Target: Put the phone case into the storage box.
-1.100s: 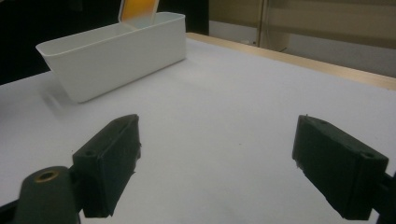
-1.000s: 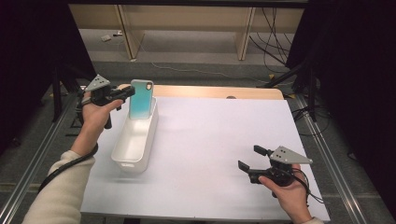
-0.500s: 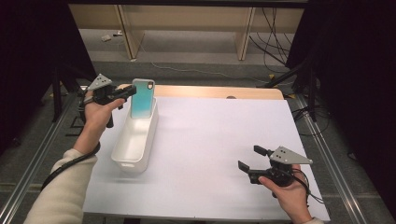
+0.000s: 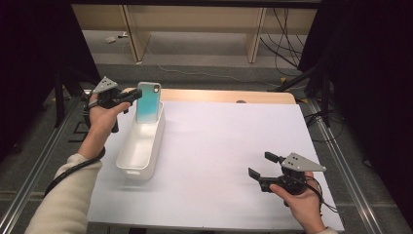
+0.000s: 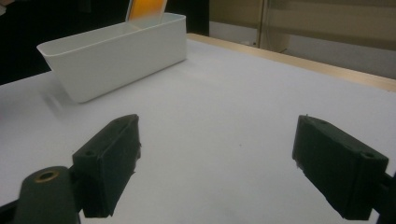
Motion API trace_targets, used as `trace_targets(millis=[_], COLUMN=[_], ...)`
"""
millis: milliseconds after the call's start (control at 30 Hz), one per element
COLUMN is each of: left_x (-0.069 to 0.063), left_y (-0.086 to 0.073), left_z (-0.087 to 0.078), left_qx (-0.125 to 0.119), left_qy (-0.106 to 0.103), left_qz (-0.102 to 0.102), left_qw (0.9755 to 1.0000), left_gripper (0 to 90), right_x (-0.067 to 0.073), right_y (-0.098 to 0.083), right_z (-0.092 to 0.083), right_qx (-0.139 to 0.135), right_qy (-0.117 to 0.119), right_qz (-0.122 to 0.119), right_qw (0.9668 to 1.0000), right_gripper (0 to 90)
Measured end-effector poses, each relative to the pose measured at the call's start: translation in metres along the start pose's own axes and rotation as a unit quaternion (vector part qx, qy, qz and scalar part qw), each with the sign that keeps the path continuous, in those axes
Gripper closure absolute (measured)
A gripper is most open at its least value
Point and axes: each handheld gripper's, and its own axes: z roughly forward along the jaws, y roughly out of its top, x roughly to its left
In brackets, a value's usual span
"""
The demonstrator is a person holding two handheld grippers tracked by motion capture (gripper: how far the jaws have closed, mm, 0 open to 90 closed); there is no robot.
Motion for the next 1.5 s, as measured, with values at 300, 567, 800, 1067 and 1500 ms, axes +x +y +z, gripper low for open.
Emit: trace_targets(millis=[300, 567, 800, 1067, 1500], left_x=[0.001, 0.002, 0.004, 0.006, 0.009], left_y=[-0.002, -0.003, -0.002, -0.003, -0.004], left_z=[0.004, 0.009, 0.011, 0.015, 0.021], left_qx=[0.004, 0.008, 0.012, 0.017, 0.021], left_qy=[0.001, 0.003, 0.008, 0.010, 0.013], left_qz=[-0.002, 0.000, 0.002, 0.002, 0.008], left_qw=[1.0000, 1.0000, 0.9999, 0.9998, 0.9997], left_gripper=[82.1, 82.2, 82.1, 82.2, 82.1], right_x=[0.000, 0.000, -0.001, 0.000, -0.001], right_y=[0.000, 0.000, 0.000, 0.000, -0.001], right_z=[0.000, 0.000, -0.001, -0.001, 0.001], right_qx=[-0.004, 0.002, 0.001, 0.003, -0.004], right_qy=[-0.001, -0.001, -0.003, -0.002, 0.002], right_qz=[0.000, 0.003, -0.001, 0.003, 0.006], right_qw=[1.0000, 1.0000, 1.0000, 1.0000, 1.0000], right_gripper=[16.4, 16.4, 16.3, 16.3, 16.3])
